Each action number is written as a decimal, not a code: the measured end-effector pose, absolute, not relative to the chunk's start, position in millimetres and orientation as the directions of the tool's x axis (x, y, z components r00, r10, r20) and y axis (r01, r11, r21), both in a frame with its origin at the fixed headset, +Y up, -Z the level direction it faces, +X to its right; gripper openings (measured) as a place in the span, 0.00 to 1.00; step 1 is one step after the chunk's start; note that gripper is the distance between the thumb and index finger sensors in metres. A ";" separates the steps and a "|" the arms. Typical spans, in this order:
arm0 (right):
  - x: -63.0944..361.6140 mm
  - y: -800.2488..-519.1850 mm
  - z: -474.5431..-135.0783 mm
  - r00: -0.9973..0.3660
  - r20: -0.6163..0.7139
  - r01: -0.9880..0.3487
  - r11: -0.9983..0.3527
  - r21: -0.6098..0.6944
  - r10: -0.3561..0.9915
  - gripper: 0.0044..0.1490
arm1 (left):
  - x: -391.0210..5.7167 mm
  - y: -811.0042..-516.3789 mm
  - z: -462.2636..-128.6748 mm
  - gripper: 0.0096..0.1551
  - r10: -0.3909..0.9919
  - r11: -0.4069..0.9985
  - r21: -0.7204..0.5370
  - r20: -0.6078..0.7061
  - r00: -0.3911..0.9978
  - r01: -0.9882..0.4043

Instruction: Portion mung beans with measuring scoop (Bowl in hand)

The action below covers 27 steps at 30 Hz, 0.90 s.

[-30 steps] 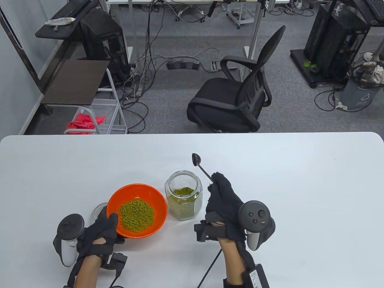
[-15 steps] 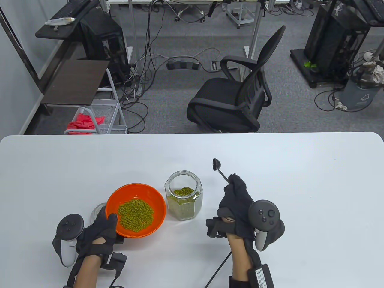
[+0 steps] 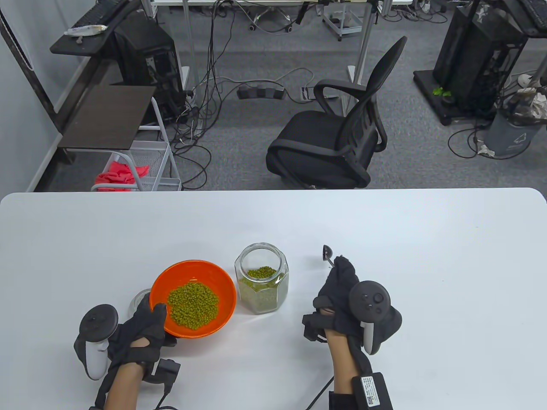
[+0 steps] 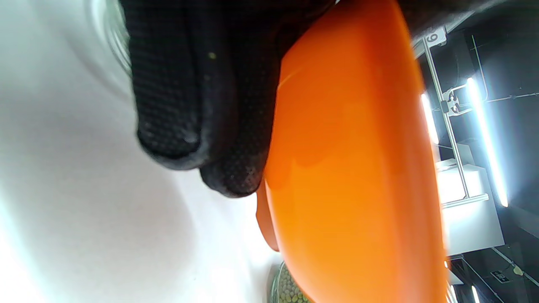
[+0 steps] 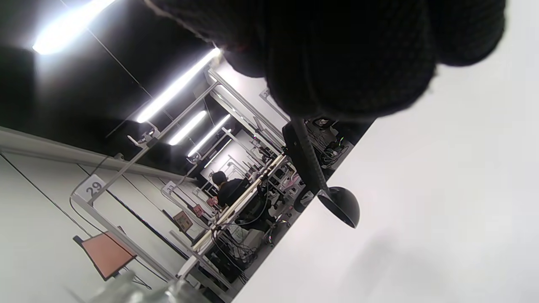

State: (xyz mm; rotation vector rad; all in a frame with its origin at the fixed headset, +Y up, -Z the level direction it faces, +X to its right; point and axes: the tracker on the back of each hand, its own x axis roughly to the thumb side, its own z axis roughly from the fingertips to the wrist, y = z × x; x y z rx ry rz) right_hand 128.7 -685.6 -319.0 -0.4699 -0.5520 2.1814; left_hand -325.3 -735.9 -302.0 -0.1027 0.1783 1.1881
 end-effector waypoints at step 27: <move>158.0 -736.5 -297.9 -0.650 -0.305 -0.572 -0.713 -0.405 0.696 0.28 | -326.4 -736.2 -302.4 0.40 0.915 0.365 0.013 -0.192 0.356 -0.931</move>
